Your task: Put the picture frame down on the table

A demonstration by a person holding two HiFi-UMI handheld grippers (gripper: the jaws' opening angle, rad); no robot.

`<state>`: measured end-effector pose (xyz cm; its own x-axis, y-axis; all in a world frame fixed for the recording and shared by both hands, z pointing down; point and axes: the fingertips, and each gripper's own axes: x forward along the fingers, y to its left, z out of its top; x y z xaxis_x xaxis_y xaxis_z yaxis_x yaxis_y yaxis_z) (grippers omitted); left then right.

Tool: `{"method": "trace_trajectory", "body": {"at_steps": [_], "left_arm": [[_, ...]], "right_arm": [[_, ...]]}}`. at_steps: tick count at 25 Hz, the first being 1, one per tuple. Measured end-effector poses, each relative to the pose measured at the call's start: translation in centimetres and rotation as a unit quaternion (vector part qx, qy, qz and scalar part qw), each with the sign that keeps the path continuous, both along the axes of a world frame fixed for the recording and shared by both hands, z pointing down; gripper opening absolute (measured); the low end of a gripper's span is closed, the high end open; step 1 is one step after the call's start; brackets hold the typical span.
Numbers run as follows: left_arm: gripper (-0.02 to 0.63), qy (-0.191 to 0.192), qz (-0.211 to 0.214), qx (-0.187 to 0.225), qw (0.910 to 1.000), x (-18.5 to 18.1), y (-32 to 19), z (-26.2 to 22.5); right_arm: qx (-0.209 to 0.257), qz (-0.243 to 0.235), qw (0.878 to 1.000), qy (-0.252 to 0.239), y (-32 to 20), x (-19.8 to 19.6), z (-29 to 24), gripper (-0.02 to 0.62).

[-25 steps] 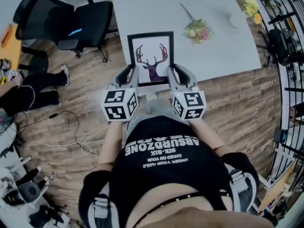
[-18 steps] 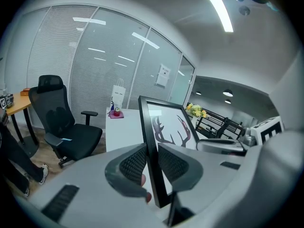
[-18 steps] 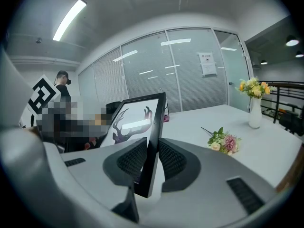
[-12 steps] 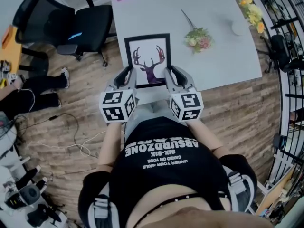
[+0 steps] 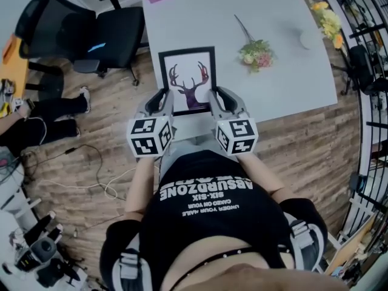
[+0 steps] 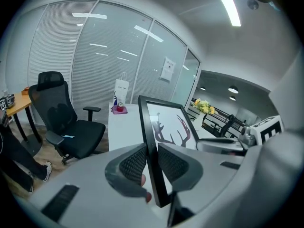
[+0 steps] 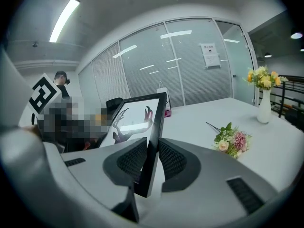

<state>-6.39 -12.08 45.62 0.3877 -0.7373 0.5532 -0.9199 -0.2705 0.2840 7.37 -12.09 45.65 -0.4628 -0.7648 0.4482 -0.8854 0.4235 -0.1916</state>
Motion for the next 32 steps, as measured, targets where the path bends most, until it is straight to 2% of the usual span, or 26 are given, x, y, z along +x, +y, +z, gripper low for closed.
{"method": "trace_trajectory", "body": {"at_steps": [13,32], "left_arm": [[0.086,0.001,-0.005,-0.029,0.9996,-0.1,-2.1,1.9],[0.086,0.000,-0.004,-0.062,0.9981,-0.3,-2.8,5.3]], "right_arm": [[-0.020,-0.012,1.000,0.005,-2.3,-0.1,1.7,0.092],[-0.050,-0.024,0.998,0.017,-3.2,-0.3,4.7,0.094]]}}
